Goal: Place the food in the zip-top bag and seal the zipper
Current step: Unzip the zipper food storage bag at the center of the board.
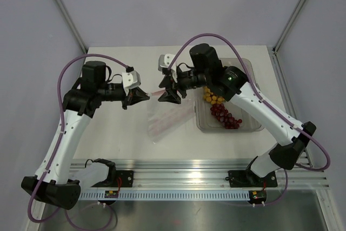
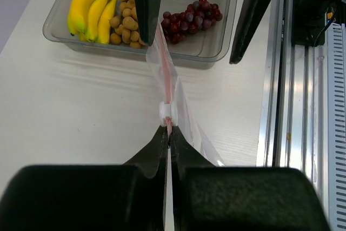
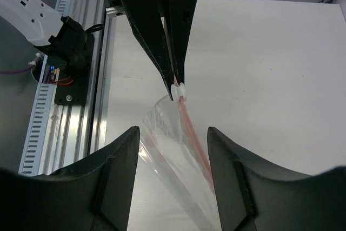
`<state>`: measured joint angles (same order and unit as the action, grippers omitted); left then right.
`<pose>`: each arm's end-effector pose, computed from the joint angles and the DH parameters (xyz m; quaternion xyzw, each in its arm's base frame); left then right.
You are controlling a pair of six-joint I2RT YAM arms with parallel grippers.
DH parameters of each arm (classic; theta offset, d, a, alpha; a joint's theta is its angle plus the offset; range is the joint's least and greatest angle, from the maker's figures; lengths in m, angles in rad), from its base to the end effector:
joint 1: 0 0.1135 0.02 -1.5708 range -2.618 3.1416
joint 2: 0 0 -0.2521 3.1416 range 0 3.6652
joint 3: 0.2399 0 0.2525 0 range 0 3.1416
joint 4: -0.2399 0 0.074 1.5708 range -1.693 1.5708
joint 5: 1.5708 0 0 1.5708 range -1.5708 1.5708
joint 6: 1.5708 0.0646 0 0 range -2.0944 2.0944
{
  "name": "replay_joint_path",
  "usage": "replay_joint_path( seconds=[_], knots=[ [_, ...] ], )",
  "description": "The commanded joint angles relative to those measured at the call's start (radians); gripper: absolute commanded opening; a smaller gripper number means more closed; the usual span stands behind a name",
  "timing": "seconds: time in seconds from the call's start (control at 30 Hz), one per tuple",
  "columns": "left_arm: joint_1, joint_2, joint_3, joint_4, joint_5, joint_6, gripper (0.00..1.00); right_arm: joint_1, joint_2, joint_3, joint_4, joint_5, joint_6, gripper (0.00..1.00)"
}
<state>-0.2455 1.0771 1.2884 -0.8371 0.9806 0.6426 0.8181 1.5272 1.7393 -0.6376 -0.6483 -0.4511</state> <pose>0.1973 -0.1048 0.3812 0.5310 0.6173 -0.3319 0.4763 0.2111 0.2824 0.4238 -0.6113 0.5393 0.3569 0.4562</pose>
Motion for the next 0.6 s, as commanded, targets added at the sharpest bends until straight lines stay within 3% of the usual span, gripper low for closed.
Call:
replay_joint_path(
  seconds=[0.0, 0.57],
  knots=[
    [0.005, -0.020, -0.004, 0.032, 0.041, 0.008, 0.00, 0.006, 0.010, 0.022, -0.016, -0.048, -0.054, 0.61],
    [0.005, -0.023, -0.027, 0.047, 0.044, 0.000, 0.00, 0.032, 0.125, 0.109, -0.014, -0.083, -0.074, 0.57]
  ],
)
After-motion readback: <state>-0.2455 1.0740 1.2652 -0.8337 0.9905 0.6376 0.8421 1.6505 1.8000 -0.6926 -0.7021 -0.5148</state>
